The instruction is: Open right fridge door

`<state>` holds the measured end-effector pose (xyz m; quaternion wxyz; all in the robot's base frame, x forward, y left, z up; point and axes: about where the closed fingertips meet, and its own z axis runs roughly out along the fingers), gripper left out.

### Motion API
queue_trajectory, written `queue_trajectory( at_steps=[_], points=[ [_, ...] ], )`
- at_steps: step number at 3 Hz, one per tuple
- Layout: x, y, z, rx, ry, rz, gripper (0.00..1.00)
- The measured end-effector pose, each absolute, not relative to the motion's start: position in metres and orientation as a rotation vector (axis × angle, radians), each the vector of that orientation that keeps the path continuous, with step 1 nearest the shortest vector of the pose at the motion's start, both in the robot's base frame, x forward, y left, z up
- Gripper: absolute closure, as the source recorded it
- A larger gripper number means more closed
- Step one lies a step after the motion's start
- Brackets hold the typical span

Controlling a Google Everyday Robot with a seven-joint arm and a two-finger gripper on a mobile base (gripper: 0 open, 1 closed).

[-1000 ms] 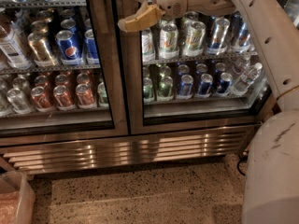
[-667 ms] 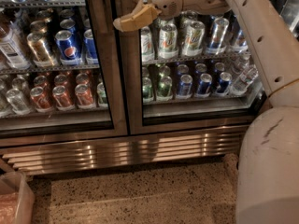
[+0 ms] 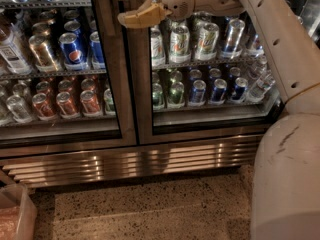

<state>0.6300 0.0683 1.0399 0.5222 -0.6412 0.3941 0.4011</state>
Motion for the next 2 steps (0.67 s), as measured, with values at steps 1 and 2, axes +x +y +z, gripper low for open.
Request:
queue_trajectory(
  at_steps=[1,2],
  points=[
    [0.6300,0.0683,1.0399,-1.536,0.944,0.961,0.74],
    [0.6300,0.0683,1.0399,-1.536,0.944,0.961,0.97]
  ],
)
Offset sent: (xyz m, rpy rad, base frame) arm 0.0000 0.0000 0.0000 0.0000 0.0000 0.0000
